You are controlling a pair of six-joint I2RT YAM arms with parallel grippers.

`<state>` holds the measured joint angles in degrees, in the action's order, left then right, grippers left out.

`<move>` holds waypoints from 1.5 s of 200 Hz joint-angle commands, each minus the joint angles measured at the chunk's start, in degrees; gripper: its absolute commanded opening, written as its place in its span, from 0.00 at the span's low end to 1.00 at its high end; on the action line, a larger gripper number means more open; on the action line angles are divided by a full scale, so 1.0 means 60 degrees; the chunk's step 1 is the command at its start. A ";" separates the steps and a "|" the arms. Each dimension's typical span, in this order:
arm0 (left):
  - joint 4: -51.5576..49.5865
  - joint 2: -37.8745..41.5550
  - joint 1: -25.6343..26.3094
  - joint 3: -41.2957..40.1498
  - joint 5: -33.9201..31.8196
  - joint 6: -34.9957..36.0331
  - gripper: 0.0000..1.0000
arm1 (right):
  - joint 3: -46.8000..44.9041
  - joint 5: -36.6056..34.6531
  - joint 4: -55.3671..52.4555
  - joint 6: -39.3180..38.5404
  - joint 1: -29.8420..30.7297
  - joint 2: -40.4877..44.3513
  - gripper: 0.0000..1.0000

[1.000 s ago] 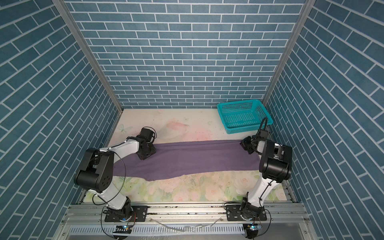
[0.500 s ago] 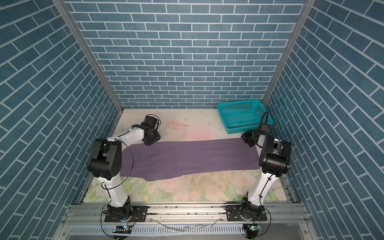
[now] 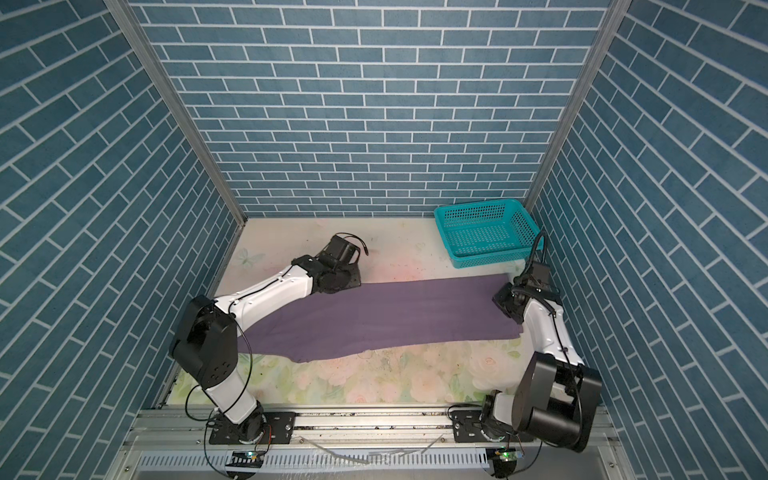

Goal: Fold and stack the trousers
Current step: Smooth out the trousers at the center of the table, then fold the trousers at the center of the table.

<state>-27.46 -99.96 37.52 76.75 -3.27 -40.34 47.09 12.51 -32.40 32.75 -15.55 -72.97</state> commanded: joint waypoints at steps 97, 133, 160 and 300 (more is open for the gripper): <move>0.0365 -0.3092 0.2843 0.2936 0.2090 0.0930 0.54 | -0.1269 0.0676 -0.0014 -0.0335 -0.1311 -0.0868 0.59; -0.0138 -0.4418 0.3113 0.4068 0.2656 0.0900 0.53 | -0.1031 0.0310 0.0480 -0.0200 -0.1330 -0.1453 0.55; -0.0431 -0.5001 0.3128 0.4676 0.2844 0.0914 0.53 | -0.1016 -0.0036 0.0830 -0.0064 -0.1332 -0.1853 0.51; -0.0519 -0.4978 0.3122 0.4941 0.2978 0.0868 0.53 | -0.1348 0.0734 0.2654 0.0595 -0.1329 0.0458 0.00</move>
<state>-29.69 -130.96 56.23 106.19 14.46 -35.40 37.34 18.31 -15.46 35.73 -23.35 -77.60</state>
